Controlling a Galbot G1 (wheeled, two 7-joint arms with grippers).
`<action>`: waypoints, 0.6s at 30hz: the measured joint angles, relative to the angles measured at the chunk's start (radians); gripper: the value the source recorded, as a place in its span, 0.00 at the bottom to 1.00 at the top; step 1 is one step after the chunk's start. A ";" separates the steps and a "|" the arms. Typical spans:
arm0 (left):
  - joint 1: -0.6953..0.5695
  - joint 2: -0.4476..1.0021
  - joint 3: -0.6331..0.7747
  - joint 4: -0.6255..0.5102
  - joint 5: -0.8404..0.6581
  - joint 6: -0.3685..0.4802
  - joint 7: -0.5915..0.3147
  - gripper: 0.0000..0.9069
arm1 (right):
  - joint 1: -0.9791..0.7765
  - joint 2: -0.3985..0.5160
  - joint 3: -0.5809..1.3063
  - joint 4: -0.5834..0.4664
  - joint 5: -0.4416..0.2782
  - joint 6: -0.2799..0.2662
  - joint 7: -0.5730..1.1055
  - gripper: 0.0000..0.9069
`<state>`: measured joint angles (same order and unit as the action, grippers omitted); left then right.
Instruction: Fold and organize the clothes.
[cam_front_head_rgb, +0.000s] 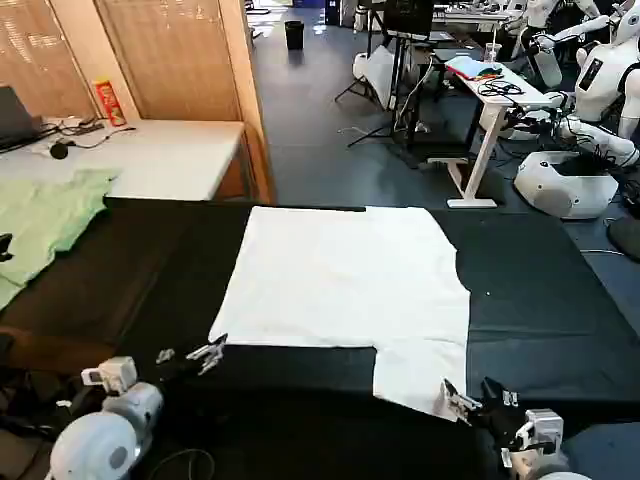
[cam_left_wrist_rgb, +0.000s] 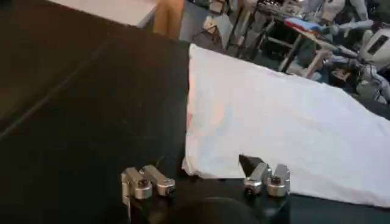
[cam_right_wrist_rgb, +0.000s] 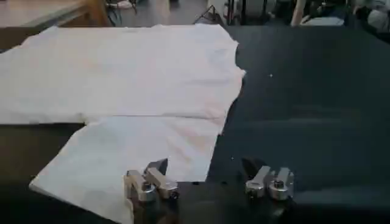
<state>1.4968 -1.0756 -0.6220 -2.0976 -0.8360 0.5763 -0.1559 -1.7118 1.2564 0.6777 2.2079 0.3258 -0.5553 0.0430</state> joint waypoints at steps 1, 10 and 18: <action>-0.002 -0.002 0.001 0.007 0.009 0.004 0.011 0.97 | 0.001 0.003 -0.005 -0.001 -0.004 -0.001 0.001 0.97; -0.022 -0.021 0.020 0.052 0.026 -0.017 0.021 0.17 | -0.014 0.027 -0.018 -0.008 -0.008 -0.017 0.018 0.71; -0.024 -0.026 0.027 0.070 0.052 -0.028 0.028 0.00 | -0.023 0.041 -0.022 -0.001 -0.009 -0.017 0.020 0.12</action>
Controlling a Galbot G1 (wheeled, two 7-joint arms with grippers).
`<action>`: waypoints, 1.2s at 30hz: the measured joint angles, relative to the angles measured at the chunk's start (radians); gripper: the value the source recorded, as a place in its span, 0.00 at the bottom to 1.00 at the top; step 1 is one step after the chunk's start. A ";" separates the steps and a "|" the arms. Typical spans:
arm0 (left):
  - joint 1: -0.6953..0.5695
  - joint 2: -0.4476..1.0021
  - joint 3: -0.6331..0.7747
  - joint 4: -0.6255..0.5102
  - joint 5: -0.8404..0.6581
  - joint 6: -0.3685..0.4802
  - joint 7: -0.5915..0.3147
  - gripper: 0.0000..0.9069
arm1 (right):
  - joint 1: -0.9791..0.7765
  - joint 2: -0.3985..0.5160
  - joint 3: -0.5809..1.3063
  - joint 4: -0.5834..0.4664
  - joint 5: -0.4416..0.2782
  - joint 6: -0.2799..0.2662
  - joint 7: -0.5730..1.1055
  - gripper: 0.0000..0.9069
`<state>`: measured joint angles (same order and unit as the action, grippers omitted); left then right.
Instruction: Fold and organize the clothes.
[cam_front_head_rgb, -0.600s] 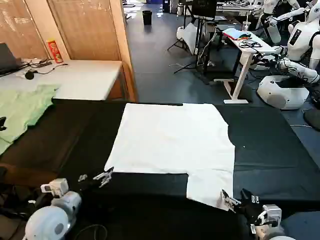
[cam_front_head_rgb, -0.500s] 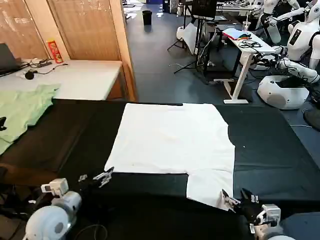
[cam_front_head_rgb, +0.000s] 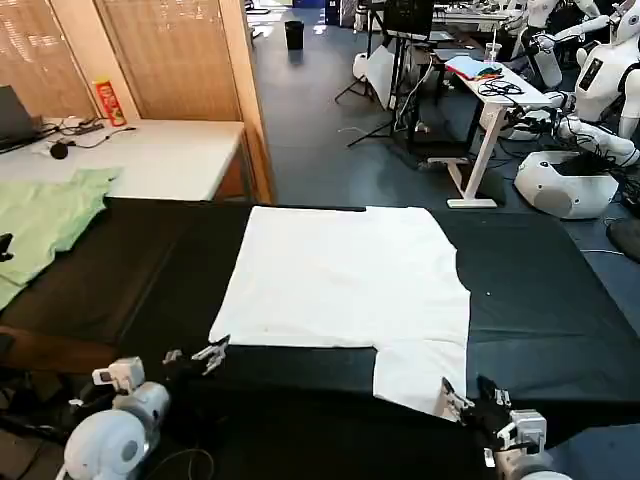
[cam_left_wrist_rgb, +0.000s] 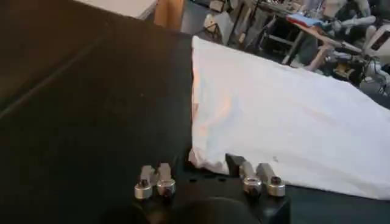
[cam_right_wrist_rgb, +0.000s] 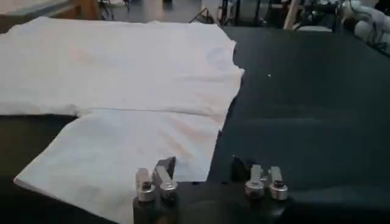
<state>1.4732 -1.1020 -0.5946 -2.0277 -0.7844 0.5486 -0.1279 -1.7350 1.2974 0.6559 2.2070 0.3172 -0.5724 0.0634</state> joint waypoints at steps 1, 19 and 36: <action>0.000 0.000 0.000 0.000 0.001 0.000 0.000 0.00 | -0.001 0.001 0.000 0.001 0.000 0.000 0.002 0.10; 0.057 -0.012 -0.023 -0.050 0.033 -0.016 0.000 0.00 | -0.118 0.040 0.011 0.123 0.003 -0.014 0.079 0.03; 0.147 -0.044 -0.074 -0.177 0.017 -0.069 -0.027 0.00 | 0.103 -0.062 0.054 -0.023 0.136 0.170 0.014 0.03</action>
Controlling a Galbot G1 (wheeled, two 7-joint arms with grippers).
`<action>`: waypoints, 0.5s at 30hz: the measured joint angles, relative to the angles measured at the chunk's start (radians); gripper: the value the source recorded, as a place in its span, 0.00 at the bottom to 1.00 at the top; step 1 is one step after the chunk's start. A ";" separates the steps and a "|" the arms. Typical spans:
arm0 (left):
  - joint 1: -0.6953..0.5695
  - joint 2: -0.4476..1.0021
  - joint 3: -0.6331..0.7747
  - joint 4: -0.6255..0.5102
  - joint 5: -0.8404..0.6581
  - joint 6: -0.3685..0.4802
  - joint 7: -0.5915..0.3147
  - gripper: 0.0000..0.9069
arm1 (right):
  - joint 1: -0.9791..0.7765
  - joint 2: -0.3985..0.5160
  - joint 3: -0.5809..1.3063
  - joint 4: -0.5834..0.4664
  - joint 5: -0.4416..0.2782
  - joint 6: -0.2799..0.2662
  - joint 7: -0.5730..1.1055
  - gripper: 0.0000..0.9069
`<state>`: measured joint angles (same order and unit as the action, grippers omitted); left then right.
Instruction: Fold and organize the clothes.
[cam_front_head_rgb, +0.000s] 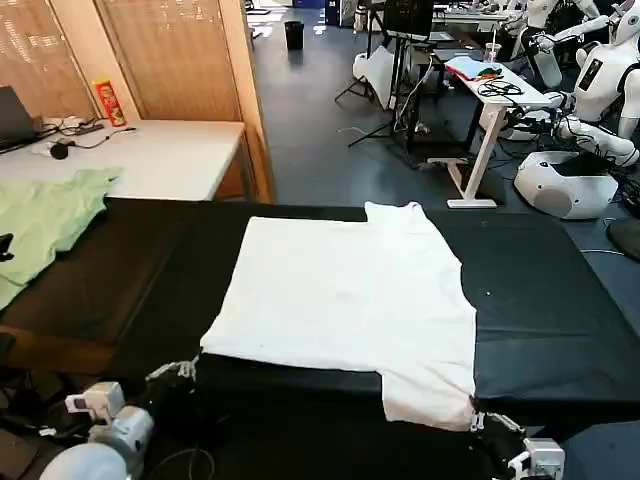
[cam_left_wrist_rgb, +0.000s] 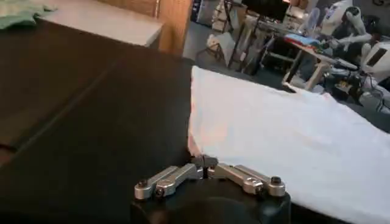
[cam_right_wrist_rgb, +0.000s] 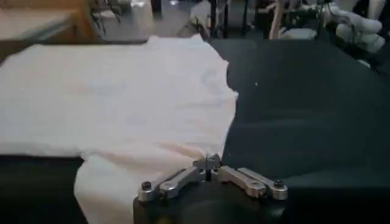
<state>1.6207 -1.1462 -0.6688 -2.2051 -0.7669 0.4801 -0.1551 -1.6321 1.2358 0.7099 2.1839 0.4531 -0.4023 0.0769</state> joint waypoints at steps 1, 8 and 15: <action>-0.015 -0.008 0.007 0.005 0.006 -0.004 0.000 0.00 | 0.031 -0.014 -0.005 -0.024 0.003 0.011 -0.002 0.03; -0.139 -0.037 0.044 0.061 0.047 -0.026 -0.005 0.00 | 0.239 -0.089 -0.061 -0.189 -0.001 0.047 -0.019 0.03; -0.253 -0.050 0.090 0.158 0.111 -0.049 0.005 0.00 | 0.413 -0.136 -0.140 -0.369 -0.013 0.060 -0.037 0.03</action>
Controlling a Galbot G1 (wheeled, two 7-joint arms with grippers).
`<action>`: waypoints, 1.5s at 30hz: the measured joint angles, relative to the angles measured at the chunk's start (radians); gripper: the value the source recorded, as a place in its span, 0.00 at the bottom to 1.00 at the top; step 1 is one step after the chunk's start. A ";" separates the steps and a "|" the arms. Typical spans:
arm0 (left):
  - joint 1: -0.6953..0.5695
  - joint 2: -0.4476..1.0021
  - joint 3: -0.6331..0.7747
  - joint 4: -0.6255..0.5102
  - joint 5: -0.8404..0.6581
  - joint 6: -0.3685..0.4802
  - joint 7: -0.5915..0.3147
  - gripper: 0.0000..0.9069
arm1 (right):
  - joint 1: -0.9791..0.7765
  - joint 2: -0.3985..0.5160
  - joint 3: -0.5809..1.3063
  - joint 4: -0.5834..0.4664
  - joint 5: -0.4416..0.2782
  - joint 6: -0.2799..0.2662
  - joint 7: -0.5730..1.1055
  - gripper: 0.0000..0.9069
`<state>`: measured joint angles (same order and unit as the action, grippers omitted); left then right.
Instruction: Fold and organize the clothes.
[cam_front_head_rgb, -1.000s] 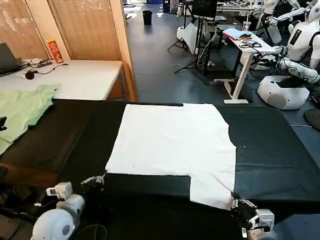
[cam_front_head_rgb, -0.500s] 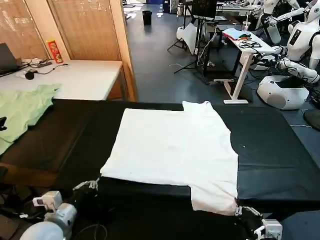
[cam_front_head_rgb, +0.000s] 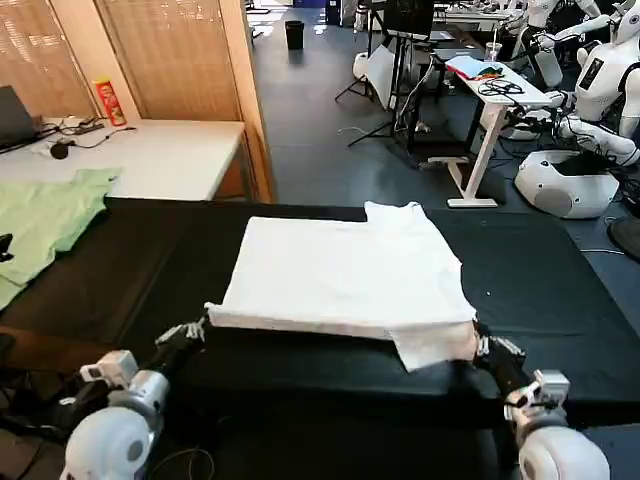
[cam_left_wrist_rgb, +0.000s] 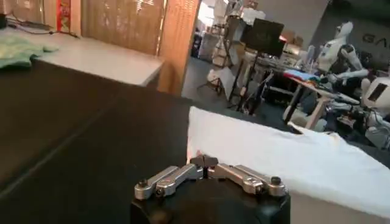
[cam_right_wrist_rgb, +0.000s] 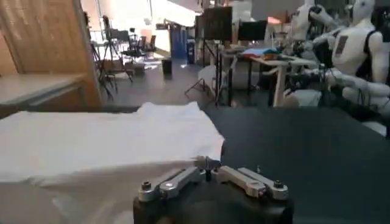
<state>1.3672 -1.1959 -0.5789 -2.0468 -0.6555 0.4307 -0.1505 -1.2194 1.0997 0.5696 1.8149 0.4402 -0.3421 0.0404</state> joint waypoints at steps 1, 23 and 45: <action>-0.018 0.000 0.007 0.017 0.003 -0.002 0.000 0.00 | 0.019 -0.002 -0.010 -0.023 -0.003 0.003 -0.004 0.03; -0.294 0.017 0.136 0.307 0.072 -0.010 0.026 0.97 | 0.152 0.009 -0.078 -0.165 0.002 -0.061 -0.023 0.97; -0.139 0.042 0.087 0.208 0.075 0.001 0.058 0.85 | -0.152 0.002 0.047 0.076 0.006 -0.053 -0.046 0.84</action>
<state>1.2282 -1.1534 -0.4922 -1.8388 -0.5803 0.4319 -0.0924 -1.3713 1.1018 0.6168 1.8913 0.4467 -0.3956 -0.0056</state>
